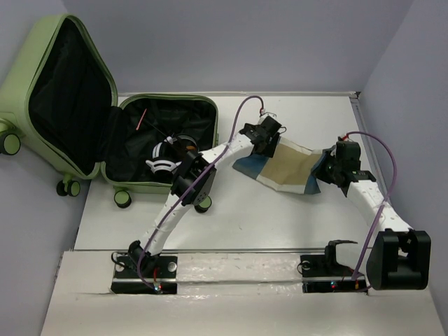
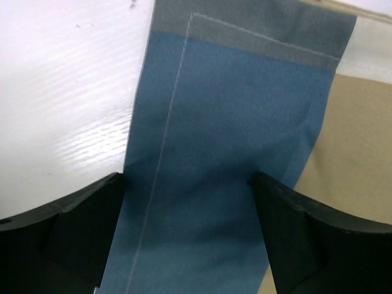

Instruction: Pack the luggage

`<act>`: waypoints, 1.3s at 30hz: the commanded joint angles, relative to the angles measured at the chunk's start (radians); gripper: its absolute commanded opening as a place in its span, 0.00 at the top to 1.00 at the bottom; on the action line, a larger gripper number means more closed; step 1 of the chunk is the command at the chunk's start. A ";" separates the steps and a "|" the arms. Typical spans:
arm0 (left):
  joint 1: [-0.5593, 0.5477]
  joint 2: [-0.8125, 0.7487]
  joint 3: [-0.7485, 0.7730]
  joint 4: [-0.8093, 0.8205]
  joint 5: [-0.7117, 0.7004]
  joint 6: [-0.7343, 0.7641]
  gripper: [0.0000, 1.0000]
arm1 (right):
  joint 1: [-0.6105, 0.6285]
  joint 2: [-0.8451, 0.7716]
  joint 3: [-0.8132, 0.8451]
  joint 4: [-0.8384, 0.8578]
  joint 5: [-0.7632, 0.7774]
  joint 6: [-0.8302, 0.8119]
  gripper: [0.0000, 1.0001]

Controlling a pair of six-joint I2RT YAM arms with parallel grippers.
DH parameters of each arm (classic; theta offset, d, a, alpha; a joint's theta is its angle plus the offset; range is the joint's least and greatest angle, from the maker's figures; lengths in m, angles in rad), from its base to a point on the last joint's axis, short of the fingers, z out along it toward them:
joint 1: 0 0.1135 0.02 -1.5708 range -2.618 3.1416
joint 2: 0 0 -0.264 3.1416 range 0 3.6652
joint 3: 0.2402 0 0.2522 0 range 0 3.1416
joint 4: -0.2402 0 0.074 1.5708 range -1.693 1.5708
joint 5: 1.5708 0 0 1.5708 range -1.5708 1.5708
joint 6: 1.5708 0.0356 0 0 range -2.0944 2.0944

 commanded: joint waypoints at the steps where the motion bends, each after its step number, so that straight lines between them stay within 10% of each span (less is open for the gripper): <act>1: -0.003 0.073 0.025 -0.039 0.032 0.028 0.06 | 0.001 -0.037 -0.008 0.050 -0.032 -0.003 0.93; 17: 0.015 -0.105 -0.220 0.211 0.276 0.005 0.94 | 0.001 -0.070 0.014 0.053 -0.053 0.004 0.93; 26: 0.047 -0.334 -0.239 0.248 0.288 0.014 0.94 | 0.010 -0.122 0.041 0.059 -0.119 0.013 0.93; 39: 0.288 -0.738 -0.213 0.113 0.334 -0.011 0.94 | 0.383 0.103 0.497 0.137 -0.121 0.033 0.93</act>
